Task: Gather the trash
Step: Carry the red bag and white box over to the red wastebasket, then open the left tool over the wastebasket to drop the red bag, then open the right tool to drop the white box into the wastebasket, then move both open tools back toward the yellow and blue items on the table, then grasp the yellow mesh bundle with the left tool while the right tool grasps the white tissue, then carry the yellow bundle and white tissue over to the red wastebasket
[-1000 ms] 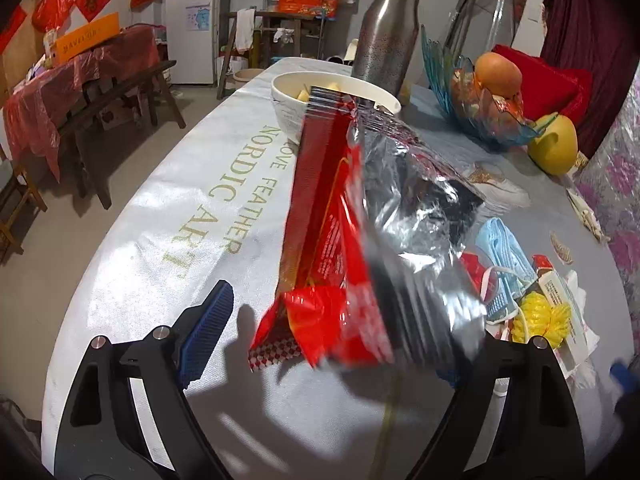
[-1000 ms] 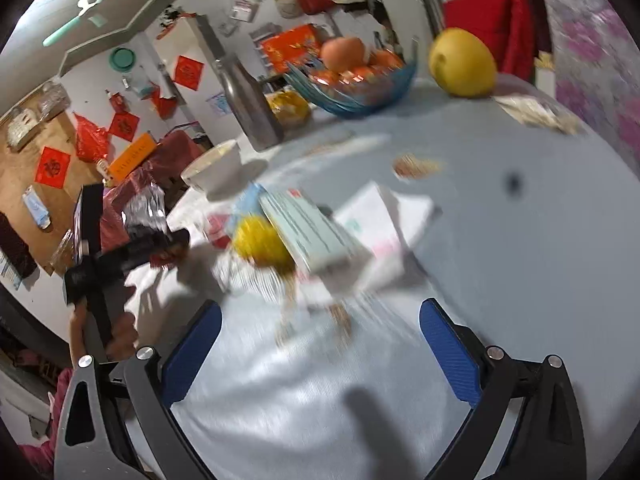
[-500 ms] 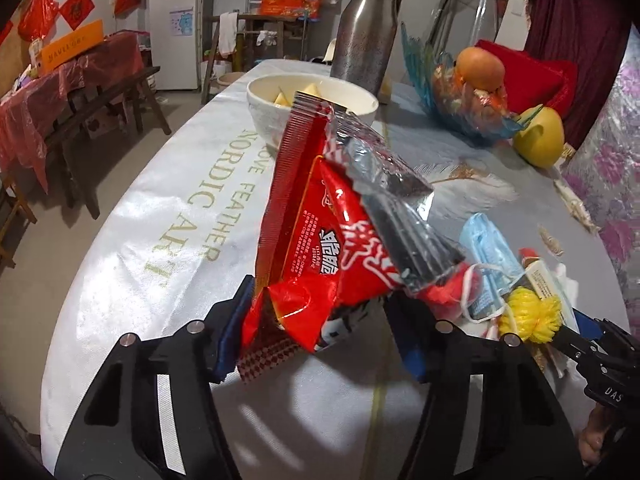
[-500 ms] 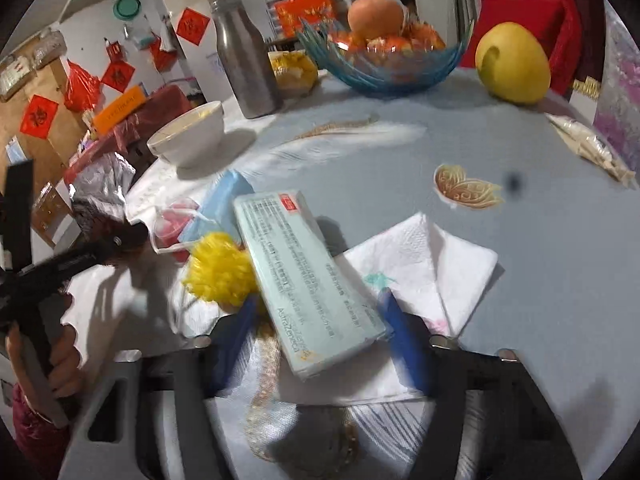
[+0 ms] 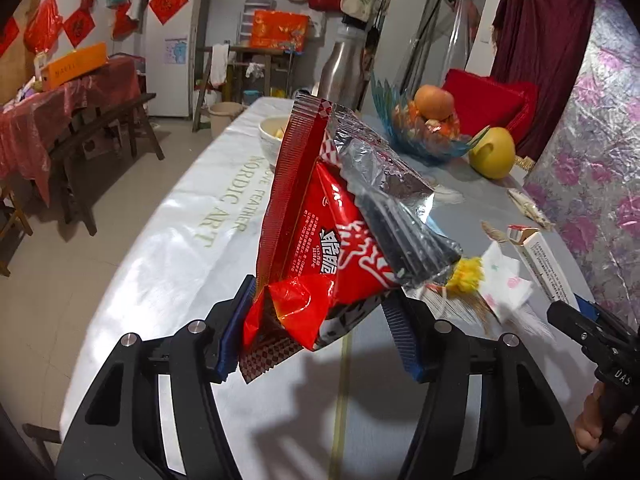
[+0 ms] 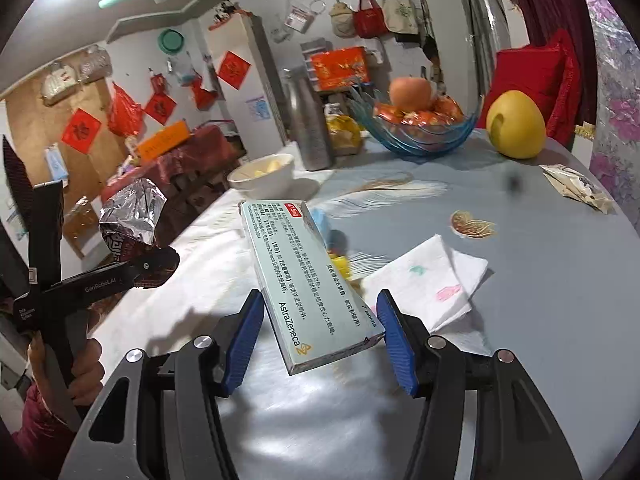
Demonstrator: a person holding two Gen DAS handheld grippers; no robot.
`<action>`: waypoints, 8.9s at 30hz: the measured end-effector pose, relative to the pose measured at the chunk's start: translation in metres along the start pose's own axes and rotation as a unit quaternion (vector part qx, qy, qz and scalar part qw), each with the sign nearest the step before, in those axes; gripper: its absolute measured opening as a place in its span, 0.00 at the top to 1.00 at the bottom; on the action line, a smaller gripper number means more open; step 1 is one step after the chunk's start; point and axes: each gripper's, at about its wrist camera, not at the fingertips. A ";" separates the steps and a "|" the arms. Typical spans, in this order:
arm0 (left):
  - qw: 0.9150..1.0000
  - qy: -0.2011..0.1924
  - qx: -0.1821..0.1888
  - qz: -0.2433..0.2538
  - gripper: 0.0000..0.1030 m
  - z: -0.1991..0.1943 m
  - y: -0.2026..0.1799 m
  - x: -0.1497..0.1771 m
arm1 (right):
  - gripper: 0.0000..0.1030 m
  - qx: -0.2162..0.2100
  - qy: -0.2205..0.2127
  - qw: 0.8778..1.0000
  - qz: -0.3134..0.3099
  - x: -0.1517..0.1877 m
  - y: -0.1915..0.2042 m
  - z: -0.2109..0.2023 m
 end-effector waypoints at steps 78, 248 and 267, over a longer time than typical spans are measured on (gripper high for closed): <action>0.946 0.114 -0.230 -0.196 0.07 -0.213 0.363 0.230 | 0.20 -0.243 0.258 0.902 -0.247 0.180 0.442 0.048; 0.982 0.105 0.139 0.068 0.66 0.043 -0.081 0.045 | 0.12 0.091 0.044 0.991 0.086 0.012 -0.081 0.021; 0.998 0.042 0.052 0.006 0.66 -0.060 0.016 0.050 | 0.99 -0.053 -0.008 0.997 0.047 -0.012 0.011 -0.025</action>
Point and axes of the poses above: each gripper's, at about its wrist camera, not at the fingertips, and z roughly the way its jaws point, y to its left, x to its underside, and after that the axes turned 6 degrees about -y, right-handed
